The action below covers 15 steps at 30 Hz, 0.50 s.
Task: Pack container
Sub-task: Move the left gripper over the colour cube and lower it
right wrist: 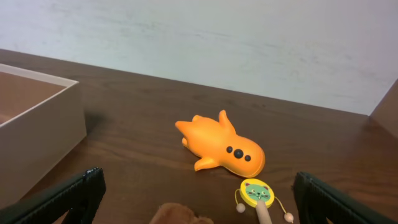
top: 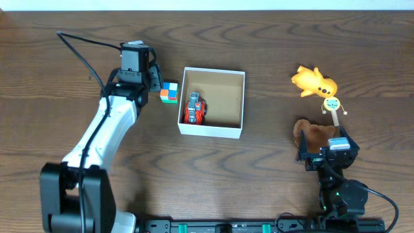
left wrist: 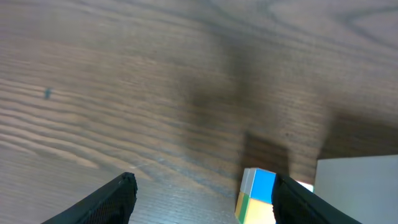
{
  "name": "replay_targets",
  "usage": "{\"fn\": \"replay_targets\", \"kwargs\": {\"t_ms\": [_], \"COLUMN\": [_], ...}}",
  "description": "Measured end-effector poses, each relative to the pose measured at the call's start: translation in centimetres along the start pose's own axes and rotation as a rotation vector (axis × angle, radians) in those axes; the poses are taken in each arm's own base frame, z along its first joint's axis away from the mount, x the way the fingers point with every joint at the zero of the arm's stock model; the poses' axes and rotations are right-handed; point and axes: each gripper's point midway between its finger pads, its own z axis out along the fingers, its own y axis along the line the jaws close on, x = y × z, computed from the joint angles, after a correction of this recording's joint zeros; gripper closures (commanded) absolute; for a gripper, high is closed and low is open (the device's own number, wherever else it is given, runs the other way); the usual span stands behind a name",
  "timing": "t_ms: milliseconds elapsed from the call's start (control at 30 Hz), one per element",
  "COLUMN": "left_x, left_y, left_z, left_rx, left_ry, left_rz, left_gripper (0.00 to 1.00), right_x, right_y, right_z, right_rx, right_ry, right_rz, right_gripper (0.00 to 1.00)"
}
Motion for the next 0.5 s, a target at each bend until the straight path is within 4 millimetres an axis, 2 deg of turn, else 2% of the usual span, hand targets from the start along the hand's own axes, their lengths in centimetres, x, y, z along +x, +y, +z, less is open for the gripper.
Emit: {"fn": "replay_targets", "kwargs": {"t_ms": [133, 233, 500], "left_x": [1.9, 3.1, 3.9], "left_y": [-0.8, -1.6, -3.8], "left_z": [1.9, 2.8, 2.8], "left_rx": [0.033, 0.067, 0.128], "left_ry": [0.071, 0.114, 0.132], "left_rz": [0.011, 0.021, 0.047], "left_gripper": [0.3, 0.24, 0.25], "right_x": [0.0, 0.0, 0.0], "right_y": [0.0, 0.0, 0.0], "right_z": [0.0, 0.0, 0.0], "right_rx": [0.0, 0.0, 0.0], "right_ry": [0.0, 0.0, 0.0], "right_rz": [0.0, 0.0, 0.0], "right_gripper": [0.01, 0.01, 0.01]}}
